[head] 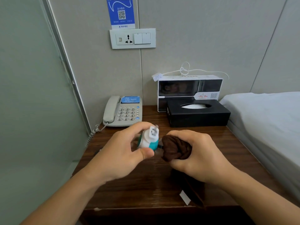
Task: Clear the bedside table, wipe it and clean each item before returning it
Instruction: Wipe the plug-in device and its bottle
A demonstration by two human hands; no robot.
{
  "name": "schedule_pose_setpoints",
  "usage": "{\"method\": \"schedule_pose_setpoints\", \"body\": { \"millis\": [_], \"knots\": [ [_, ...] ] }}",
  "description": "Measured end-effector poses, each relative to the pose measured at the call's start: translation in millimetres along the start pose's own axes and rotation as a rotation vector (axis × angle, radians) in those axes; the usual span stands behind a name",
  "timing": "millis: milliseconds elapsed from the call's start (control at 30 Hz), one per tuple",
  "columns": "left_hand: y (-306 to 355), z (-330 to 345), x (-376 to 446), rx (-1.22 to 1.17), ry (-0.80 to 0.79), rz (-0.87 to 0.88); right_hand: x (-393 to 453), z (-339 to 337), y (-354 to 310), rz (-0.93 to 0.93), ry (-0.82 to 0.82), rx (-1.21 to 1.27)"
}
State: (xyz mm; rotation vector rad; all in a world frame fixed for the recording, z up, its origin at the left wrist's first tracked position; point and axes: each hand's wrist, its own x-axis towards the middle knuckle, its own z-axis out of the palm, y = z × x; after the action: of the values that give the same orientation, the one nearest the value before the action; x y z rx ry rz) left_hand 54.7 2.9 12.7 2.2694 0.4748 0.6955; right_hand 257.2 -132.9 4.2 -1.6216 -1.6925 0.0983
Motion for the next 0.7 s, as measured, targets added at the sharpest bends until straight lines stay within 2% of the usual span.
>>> {"method": "schedule_pose_setpoints", "body": {
  "millis": [100,233,333,433,567,700],
  "knots": [
    [8.1,12.4,1.2,0.096,-0.029,0.170,0.3,-10.4,1.6,0.061,0.025,0.129],
    [3.4,19.6,14.1,0.085,-0.014,0.312,-3.4,-31.9,11.3,0.110,-0.055,-0.026],
    [1.1,15.0,43.6,0.148,-0.069,0.299,-13.2,-51.7,23.6,0.245,-0.117,-0.204],
    [2.1,20.6,87.6,0.257,-0.144,0.271,-21.4,-67.7,29.4,0.368,-0.085,-0.244],
    [7.1,42.9,148.3,0.350,-0.256,0.180,-27.2,-82.1,34.6,0.423,-0.049,-0.297],
    [11.5,77.1,197.0,0.386,-0.404,0.248,-33.8,-96.7,43.9,0.428,-0.161,-0.414]
  ]
}}
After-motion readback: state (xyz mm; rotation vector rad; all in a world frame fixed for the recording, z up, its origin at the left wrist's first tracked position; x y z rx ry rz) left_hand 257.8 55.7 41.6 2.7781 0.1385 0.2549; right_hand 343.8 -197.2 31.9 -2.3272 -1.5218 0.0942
